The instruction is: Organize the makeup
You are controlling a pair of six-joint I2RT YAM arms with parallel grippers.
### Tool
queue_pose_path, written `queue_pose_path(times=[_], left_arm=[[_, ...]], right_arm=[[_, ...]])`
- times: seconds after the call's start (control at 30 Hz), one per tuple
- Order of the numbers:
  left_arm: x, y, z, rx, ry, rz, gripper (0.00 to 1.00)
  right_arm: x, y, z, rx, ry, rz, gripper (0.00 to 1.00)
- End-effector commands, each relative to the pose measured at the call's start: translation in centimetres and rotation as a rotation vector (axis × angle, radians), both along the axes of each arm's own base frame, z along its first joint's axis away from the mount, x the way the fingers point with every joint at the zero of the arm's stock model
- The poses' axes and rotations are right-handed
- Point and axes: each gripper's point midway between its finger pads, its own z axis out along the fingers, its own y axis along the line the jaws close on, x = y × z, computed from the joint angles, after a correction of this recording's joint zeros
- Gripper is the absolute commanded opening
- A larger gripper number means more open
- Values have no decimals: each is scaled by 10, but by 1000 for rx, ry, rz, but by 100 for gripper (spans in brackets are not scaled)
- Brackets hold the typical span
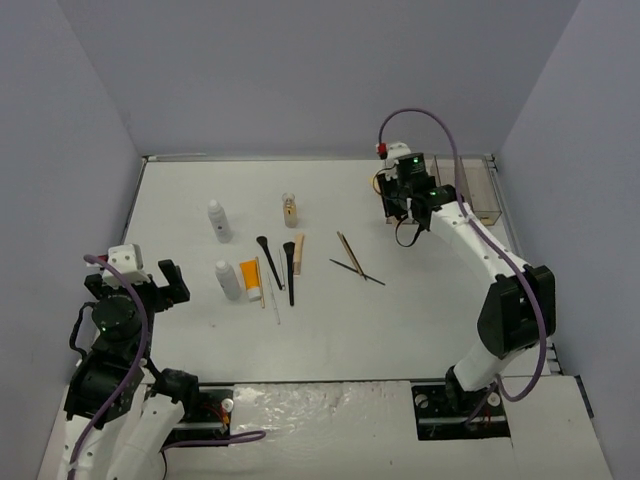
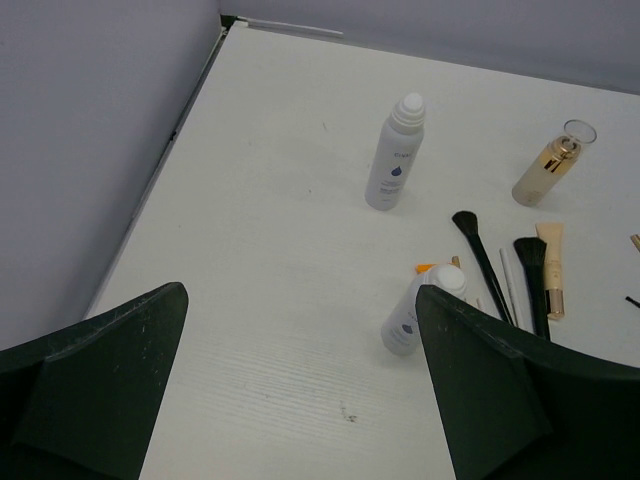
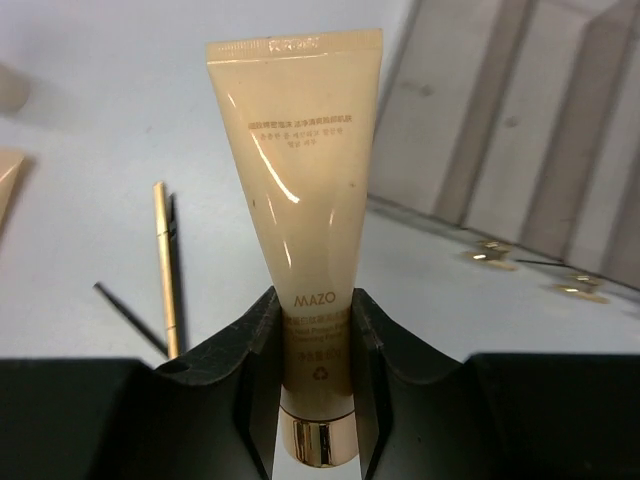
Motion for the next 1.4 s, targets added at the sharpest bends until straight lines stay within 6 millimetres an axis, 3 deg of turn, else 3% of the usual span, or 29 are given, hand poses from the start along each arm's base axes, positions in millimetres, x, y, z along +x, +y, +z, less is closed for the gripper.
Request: queue_pose_path(times=[0.0, 0.1, 0.3, 0.4, 0.57, 0.77, 0.9, 1.07, 1.37], left_arm=[[20, -7, 49, -23, -93, -11, 97], [33, -15, 50, -15, -63, -36, 97], [47, -21, 38, 21, -30, -57, 97], [49, -22, 30, 18, -31, -59, 97], [45, -28, 20, 15, -5, -87, 97], [44, -21, 17, 33, 9, -58, 97], [46, -20, 16, 44, 20, -54, 97], [47, -19, 14, 49, 31, -48, 97], [50, -21, 12, 43, 40, -56, 97]], right_arm=[[34, -73, 65, -27, -139, -148, 13], [54, -108, 74, -66, -165, -206, 12], [90, -164, 74, -140, -176, -254, 11], [104, -202, 62, -171, -155, -298, 11], [128, -236, 47, -200, -159, -364, 12], [157, -258, 43, -219, -201, -387, 12], [168, -269, 25, -226, -183, -377, 13], [168, -294, 8, -212, -171, -405, 15], [164, -311, -28, -181, -119, -392, 23]])
